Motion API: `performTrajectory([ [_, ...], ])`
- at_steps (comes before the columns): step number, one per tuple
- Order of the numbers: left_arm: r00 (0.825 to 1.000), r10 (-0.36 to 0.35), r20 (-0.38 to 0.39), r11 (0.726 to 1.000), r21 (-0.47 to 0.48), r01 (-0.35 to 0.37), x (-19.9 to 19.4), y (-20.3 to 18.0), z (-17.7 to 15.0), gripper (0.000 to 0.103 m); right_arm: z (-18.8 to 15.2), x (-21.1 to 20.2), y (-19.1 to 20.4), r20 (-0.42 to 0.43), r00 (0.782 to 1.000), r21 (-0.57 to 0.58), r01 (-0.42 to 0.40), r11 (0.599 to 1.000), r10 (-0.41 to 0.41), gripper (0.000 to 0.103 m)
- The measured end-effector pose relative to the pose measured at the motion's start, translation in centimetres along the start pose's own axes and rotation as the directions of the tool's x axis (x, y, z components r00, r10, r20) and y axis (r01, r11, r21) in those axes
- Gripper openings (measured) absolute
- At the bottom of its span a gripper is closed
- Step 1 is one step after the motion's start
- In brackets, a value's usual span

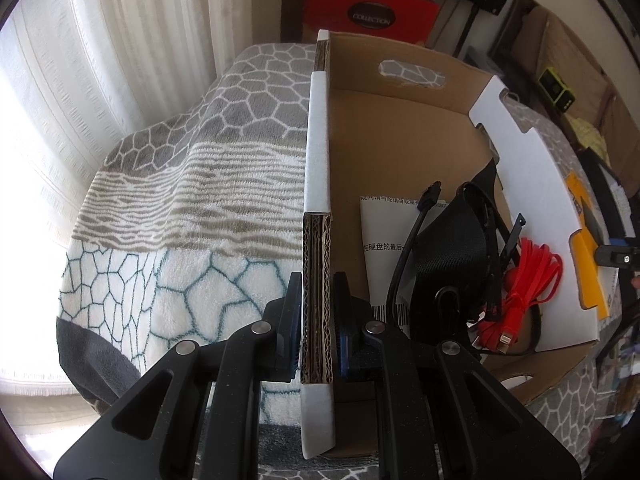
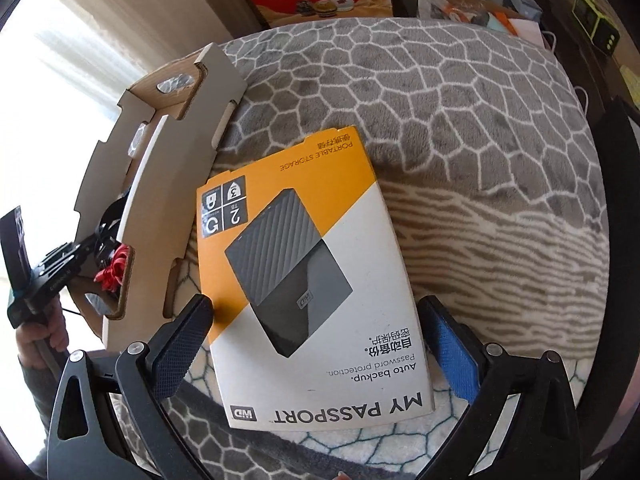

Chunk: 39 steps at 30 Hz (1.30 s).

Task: Organize objects
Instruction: 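Grasp the MY PASSPORT box edge with the right gripper and lift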

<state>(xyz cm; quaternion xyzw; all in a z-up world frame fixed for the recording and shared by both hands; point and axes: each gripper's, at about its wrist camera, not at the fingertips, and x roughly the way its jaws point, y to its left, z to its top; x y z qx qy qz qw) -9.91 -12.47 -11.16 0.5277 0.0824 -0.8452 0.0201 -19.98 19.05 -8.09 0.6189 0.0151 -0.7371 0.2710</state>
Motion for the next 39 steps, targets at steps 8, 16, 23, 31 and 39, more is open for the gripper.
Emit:
performTrajectory([
  [8, 1.0, -0.015, -0.001, 1.0, -0.015, 0.015, 0.0, 0.2, -0.1, 0.012, 0.2, 0.2, 1.8, -0.012, 0.993, 0.038, -0.119, 0.992, 0.12, 0.097],
  [16, 1.0, -0.019, 0.0, 1.0, -0.019, 0.019, 0.0, 0.2, -0.1, 0.012, 0.8, -0.7, 3.2, 0.005, 0.988, 0.049, -0.157, 0.986, 0.157, 0.092],
  [23, 1.0, -0.018, 0.001, 1.0, -0.022, 0.018, 0.0, 0.2, -0.1, 0.012, 1.2, -2.7, 4.0, 0.072, 0.989, 0.038, -0.132, 0.99, 0.129, 0.088],
  [31, 1.0, -0.023, -0.001, 0.999, -0.027, 0.022, 0.1, 0.2, 0.0, 0.012, 1.4, -2.8, 7.6, 0.066, 0.989, -0.047, -0.128, 0.991, 0.131, 0.072],
  [39, 0.999, -0.04, -0.002, 0.998, -0.039, 0.039, 0.1, 0.4, 0.0, 0.012, 1.7, -3.2, 3.3, 0.119, 0.988, 0.028, -0.105, 0.994, 0.101, 0.071],
])
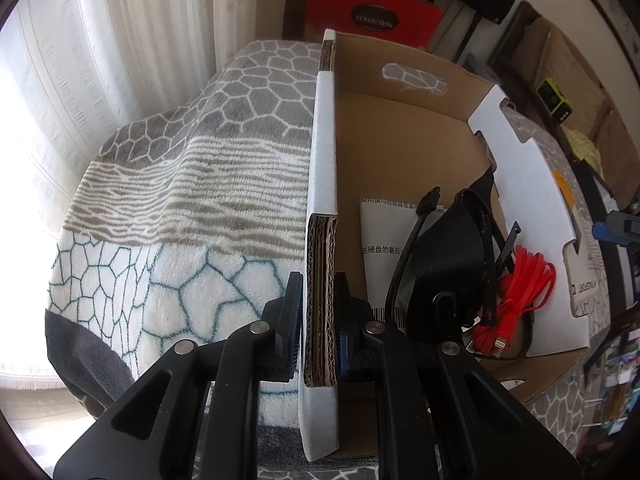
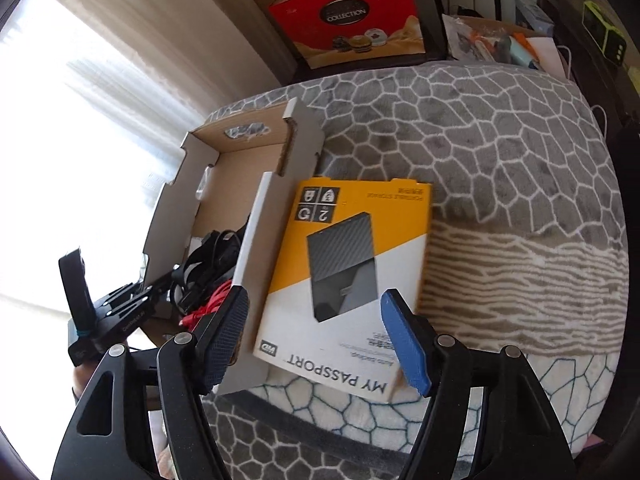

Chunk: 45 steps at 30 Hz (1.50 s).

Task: Organize objects
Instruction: 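Grasp the MY PASSPORT box edge with the right gripper and lift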

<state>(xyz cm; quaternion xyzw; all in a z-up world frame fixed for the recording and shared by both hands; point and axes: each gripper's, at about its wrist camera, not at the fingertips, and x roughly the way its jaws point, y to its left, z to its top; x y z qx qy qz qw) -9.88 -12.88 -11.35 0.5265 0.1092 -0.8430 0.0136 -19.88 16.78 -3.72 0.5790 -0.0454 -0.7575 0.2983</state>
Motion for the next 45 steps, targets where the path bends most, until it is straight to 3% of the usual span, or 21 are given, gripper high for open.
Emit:
performTrajectory([
  [4, 1.0, -0.001, 0.001, 1.0, -0.002, 0.001, 0.0, 0.0, 0.0, 0.012, 0.0, 0.4, -2.7, 0.005, 1.0, 0.054, -0.01, 0.998, 0.01, 0.072],
  [13, 1.0, 0.001, 0.0, 1.0, -0.001, -0.001, 0.0, 0.0, 0.0, 0.012, -1.3, 3.1, -5.7, -0.006, 0.983, 0.133, -0.181, 0.974, 0.184, 0.074],
  [21, 1.0, 0.004, 0.0, 1.0, -0.001, -0.004, 0.0, 0.1, 0.0, 0.012, -1.6, 4.0, -4.2, 0.0, 0.974, 0.071, -0.228, 0.971, 0.228, 0.091],
  [25, 1.0, 0.006, 0.0, 1.0, -0.004, -0.006, 0.0, 0.3, 0.0, 0.012, -1.5, 4.1, -3.2, -0.009, 0.982, 0.053, -0.187, 0.981, 0.188, 0.093],
  [30, 1.0, 0.005, 0.001, 1.0, -0.003, -0.005, 0.0, 0.3, 0.0, 0.012, -1.2, 1.9, -3.5, 0.035, 0.97, 0.084, -0.242, 0.966, 0.24, 0.092],
  [35, 1.0, 0.015, 0.002, 1.0, 0.0, -0.015, 0.0, 0.4, 0.0, 0.012, -0.8, -0.6, -1.7, 0.071, 0.97, 0.046, -0.234, 0.971, 0.23, 0.091],
  [38, 1.0, 0.012, 0.002, 1.0, -0.001, -0.012, 0.0, 0.4, 0.0, 0.012, -0.6, -0.2, 0.1, 0.02, 0.949, 0.047, -0.315, 0.948, 0.314, 0.076],
  [41, 1.0, 0.01, 0.001, 1.0, -0.003, -0.01, 0.0, 0.4, 0.0, 0.012, -0.7, 0.9, 2.1, -0.007, 0.968, -0.004, -0.249, 0.968, 0.249, 0.073],
  [42, 1.0, 0.009, 0.001, 1.0, -0.003, -0.009, 0.0, 0.4, 0.0, 0.012, -0.7, 1.4, 2.6, -0.014, 0.974, -0.012, -0.228, 0.974, 0.227, 0.067],
  [45, 1.0, 0.01, 0.002, 1.0, -0.003, -0.01, 0.0, 0.3, -0.1, 0.012, -0.6, 2.1, 3.1, -0.013, 0.979, -0.001, -0.203, 0.979, 0.203, 0.069],
])
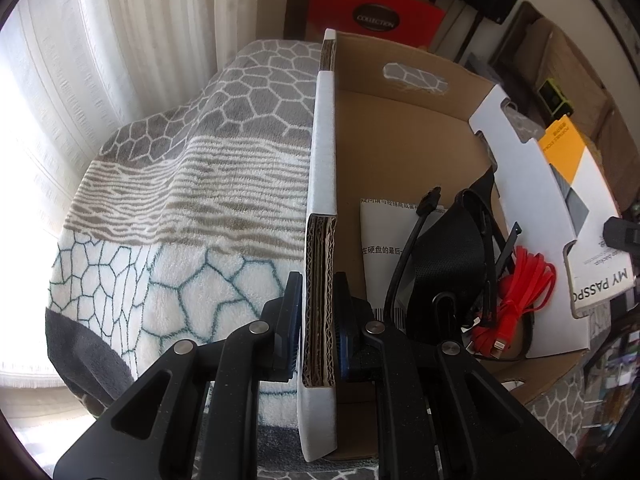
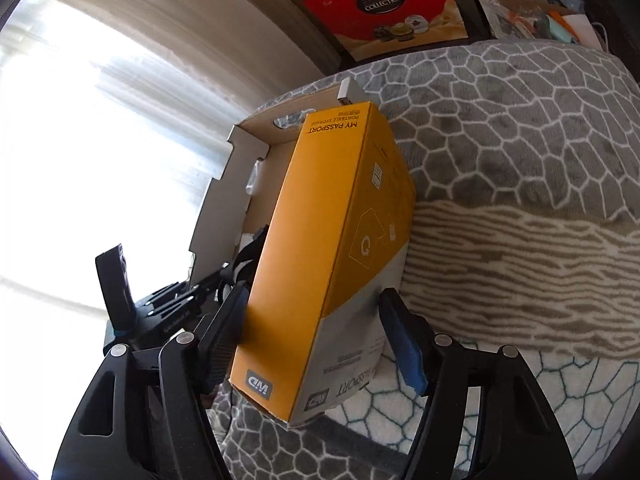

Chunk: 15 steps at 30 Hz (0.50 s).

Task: Organize objects
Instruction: 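Grasp the MY PASSPORT box edge with the right gripper and lift, then carry the MY PASSPORT box over the cardboard box with the right gripper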

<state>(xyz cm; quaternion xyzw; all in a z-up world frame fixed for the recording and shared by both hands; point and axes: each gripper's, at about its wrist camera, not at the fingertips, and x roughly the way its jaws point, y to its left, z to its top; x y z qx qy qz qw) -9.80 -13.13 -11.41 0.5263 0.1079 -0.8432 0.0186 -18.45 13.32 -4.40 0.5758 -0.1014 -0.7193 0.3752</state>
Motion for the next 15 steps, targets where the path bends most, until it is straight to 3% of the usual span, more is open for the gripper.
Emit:
performTrajectory([
  [8, 1.0, -0.01, 0.001, 1.0, -0.006, 0.01, 0.0, -0.3, -0.2, 0.012, 0.7, -1.9, -1.0, 0.012, 0.989, -0.012, 0.148, 0.989, -0.148, 0.065],
  [12, 1.0, -0.011, 0.001, 1.0, -0.007, 0.011, -0.1, -0.3, -0.2, 0.012, 0.7, -2.7, -2.6, -0.005, 0.989, 0.005, 0.148, 0.989, -0.148, 0.045],
  [15, 1.0, -0.014, 0.0, 1.0, -0.009, 0.014, -0.1, -0.3, -0.1, 0.012, 0.6, -2.9, -3.9, -0.003, 0.995, 0.04, 0.099, 0.994, -0.099, 0.044],
])
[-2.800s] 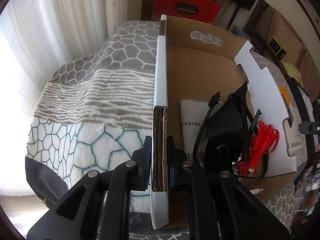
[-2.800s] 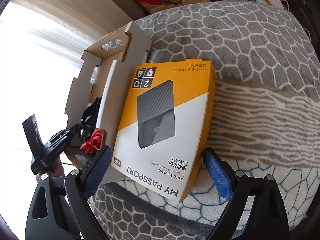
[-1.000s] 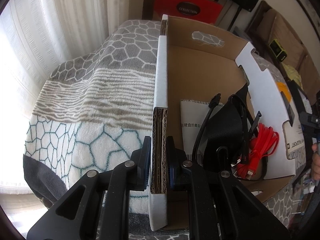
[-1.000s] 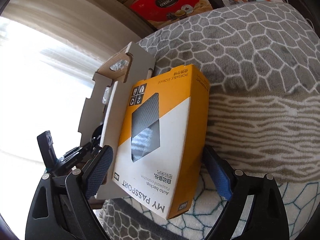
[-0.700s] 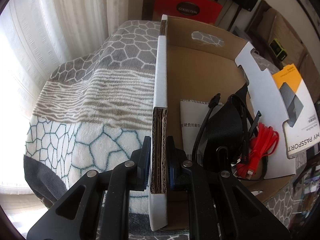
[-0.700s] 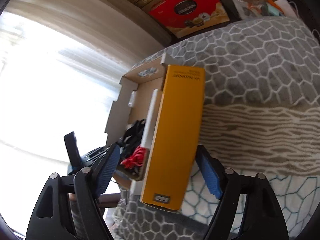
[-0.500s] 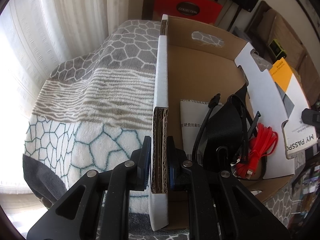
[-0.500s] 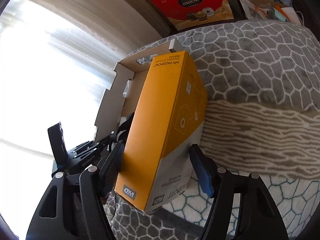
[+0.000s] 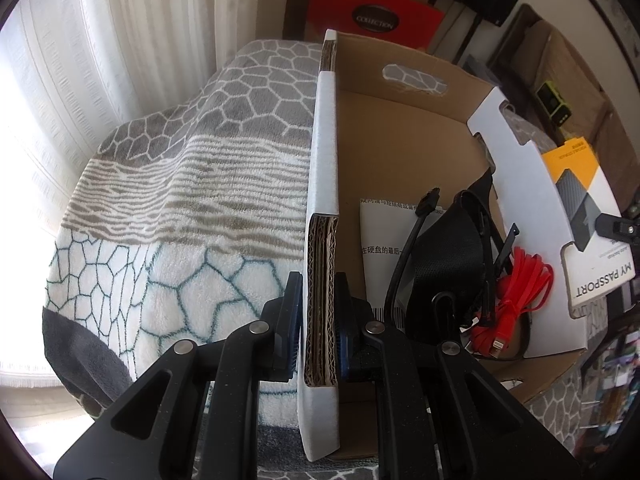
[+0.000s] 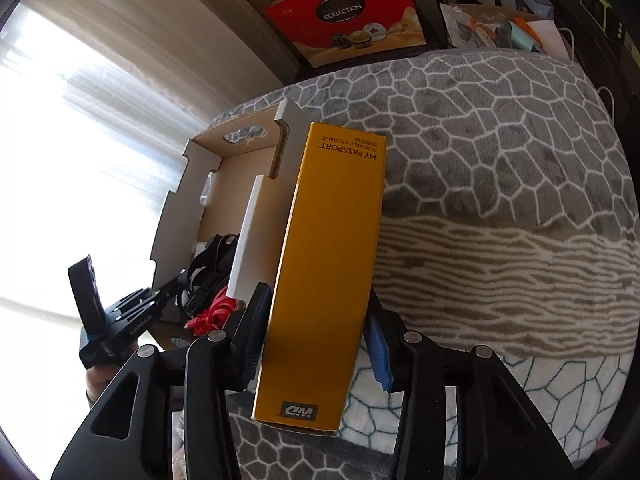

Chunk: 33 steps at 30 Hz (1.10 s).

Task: Organize objects
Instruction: 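Carry the MY PASSPORT box over the cardboard box with the right gripper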

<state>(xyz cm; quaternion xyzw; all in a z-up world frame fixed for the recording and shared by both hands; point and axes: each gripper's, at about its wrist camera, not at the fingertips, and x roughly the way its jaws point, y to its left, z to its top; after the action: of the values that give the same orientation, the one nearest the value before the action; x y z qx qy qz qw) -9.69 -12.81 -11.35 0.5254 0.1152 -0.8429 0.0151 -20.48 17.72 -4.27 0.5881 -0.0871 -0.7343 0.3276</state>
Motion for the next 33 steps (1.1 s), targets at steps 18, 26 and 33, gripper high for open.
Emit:
performTrajectory([
  [18, 1.0, 0.0, -0.001, 1.0, -0.002, 0.0, 0.0, 0.0, 0.1, 0.012, 2.0, -4.5, 0.6, 0.113, 0.989, 0.027, -0.102, 0.994, 0.099, 0.04],
  [26, 1.0, 0.0, -0.001, 1.0, -0.004, 0.0, 0.0, 0.0, 0.1, 0.012, 3.8, -3.8, 3.8, 0.103, 0.982, -0.029, -0.158, 0.987, 0.16, 0.04],
  [33, 1.0, 0.002, -0.001, 1.0, -0.004, -0.002, 0.0, 0.0, 0.1, 0.012, 5.1, -0.2, 5.4, 0.015, 0.973, -0.071, -0.229, 0.971, 0.23, 0.04],
])
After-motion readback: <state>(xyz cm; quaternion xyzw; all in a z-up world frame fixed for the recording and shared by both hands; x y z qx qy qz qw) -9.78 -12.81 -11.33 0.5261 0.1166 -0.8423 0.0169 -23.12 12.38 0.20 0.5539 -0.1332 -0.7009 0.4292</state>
